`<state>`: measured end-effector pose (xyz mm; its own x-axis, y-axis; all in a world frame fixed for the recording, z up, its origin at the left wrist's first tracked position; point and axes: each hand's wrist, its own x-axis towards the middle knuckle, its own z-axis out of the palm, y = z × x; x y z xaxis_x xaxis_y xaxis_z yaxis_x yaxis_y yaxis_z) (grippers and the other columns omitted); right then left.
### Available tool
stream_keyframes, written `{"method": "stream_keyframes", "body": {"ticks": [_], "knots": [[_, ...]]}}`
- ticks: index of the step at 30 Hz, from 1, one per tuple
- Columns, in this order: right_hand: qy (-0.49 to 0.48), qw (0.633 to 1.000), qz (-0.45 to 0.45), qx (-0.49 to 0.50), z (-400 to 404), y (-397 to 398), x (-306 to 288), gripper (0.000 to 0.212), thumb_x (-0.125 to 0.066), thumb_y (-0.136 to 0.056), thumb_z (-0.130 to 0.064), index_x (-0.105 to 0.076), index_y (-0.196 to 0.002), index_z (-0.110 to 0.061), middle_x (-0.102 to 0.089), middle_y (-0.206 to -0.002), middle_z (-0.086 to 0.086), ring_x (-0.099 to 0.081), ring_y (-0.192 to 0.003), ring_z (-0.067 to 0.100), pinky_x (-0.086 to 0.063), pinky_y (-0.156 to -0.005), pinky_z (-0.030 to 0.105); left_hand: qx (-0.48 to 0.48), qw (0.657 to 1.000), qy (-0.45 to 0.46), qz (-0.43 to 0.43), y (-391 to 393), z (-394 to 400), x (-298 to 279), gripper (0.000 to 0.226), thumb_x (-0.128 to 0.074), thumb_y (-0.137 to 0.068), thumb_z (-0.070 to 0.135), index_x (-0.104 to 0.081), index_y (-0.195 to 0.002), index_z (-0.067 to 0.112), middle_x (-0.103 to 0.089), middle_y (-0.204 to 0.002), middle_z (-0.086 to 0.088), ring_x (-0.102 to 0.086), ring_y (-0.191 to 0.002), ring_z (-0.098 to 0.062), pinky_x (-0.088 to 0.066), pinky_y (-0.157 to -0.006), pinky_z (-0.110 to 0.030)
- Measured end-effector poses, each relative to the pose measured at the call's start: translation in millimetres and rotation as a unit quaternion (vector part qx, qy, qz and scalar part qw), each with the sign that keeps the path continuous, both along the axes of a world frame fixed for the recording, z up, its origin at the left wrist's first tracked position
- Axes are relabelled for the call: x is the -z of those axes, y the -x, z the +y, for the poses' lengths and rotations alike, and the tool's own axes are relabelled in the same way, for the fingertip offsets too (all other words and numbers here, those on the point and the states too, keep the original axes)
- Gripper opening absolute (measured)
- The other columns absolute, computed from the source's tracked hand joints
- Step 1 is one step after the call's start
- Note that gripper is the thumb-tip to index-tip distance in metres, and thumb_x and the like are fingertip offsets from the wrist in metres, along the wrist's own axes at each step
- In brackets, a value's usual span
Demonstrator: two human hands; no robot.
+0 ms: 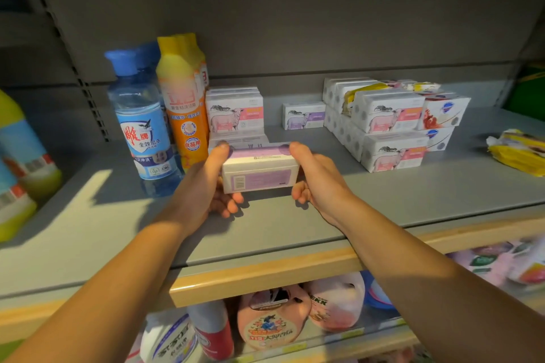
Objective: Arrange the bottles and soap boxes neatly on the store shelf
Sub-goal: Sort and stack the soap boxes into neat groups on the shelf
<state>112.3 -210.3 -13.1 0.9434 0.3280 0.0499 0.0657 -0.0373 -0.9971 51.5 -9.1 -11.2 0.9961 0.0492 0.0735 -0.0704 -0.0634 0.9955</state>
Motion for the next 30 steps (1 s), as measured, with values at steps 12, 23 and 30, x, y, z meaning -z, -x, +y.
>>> {"method": "stream_keyframes", "body": {"ticks": [12, 23, 30], "knots": [[-0.149, 0.988, 0.024, -0.014, -3.3, -10.2, 7.9, 0.038, -0.069, -0.069, -0.032, -0.067, -0.106, -0.026, -0.072, -0.097, 0.000, -0.070, -0.085, 0.016, -0.054, -0.069, 0.031, 0.034, 0.995, 0.088, -0.013, 4.7, 2.9, -0.3, 0.060, -0.074, -0.080, 0.026, -0.050, -0.135, 0.021, -0.068, -0.117, -0.014, -0.069, -0.081, -0.027, -0.058, -0.064, -0.033], [0.020, 0.986, -0.164, 0.010, 2.7, 0.2, 13.6, 0.078, -0.067, -0.081, 0.005, -0.040, -0.142, -0.036, -0.059, -0.126, -0.007, -0.067, -0.101, 0.011, -0.058, -0.086, 0.030, -0.115, 0.950, -0.210, -0.199, 6.2, -0.5, -7.0, 0.036, -0.075, -0.082, 0.008, -0.066, -0.116, 0.017, -0.072, -0.105, 0.008, -0.068, -0.092, 0.003, -0.052, -0.077, -0.011], [0.092, 0.964, -0.245, 0.041, 4.5, 6.7, 9.5, 0.062, -0.069, -0.081, 0.002, -0.052, -0.130, -0.032, -0.046, -0.122, -0.004, -0.054, -0.109, 0.008, -0.048, -0.078, 0.005, -0.146, 0.895, -0.286, -0.311, 11.2, -7.6, -3.3, 0.049, -0.076, -0.077, 0.024, -0.064, -0.124, 0.016, -0.066, -0.112, 0.012, -0.065, -0.100, -0.003, -0.055, -0.086, -0.020]]}}
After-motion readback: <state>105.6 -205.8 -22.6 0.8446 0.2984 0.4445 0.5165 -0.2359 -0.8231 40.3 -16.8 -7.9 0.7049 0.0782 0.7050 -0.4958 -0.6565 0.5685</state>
